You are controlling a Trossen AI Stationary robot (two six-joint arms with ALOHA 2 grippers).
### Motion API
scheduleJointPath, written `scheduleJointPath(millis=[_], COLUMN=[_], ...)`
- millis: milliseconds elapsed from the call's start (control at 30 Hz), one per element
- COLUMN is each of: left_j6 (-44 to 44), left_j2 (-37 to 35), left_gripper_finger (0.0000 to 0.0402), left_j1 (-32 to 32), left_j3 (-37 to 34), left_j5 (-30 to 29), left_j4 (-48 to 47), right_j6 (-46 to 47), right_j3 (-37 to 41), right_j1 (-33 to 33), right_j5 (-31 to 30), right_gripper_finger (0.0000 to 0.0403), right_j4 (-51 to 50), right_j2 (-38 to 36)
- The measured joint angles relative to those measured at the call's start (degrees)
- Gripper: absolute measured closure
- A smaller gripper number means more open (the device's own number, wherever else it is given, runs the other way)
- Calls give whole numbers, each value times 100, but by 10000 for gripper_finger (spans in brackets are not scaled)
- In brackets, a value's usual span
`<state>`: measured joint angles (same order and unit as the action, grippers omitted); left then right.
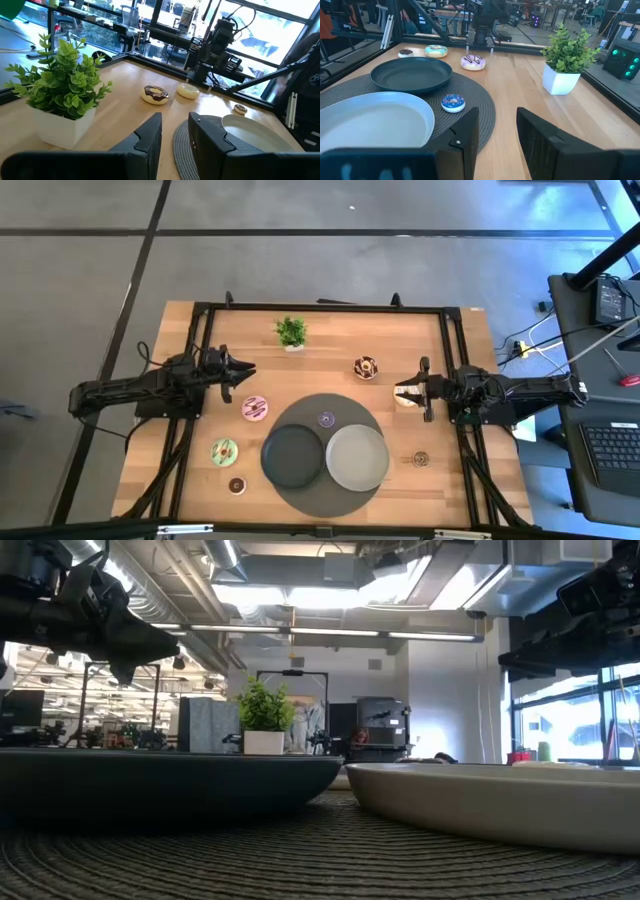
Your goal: Pick & Place donuts
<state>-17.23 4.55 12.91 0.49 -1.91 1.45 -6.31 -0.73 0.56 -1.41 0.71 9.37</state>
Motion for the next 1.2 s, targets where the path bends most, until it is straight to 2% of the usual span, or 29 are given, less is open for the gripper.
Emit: scheduleJointPath(millis=[967, 1100, 1200], left_j6=[-1, 0, -1], left_j2=[-1, -2, 0], left_gripper_finger=[309, 309, 311], left_j1=[0, 0, 0], left_j3=[-1, 0, 0], left_j5=[-1, 0, -1], left_j4=[0, 0, 0], right_j6=[31, 974, 1209], right_j3=[2, 2, 2], right_j1=[0, 0, 0], right_j5=[-2, -3, -183], right_gripper_finger=[270, 270, 270], right_j4=[144, 146, 131], right_j2=[-2, 32, 121])
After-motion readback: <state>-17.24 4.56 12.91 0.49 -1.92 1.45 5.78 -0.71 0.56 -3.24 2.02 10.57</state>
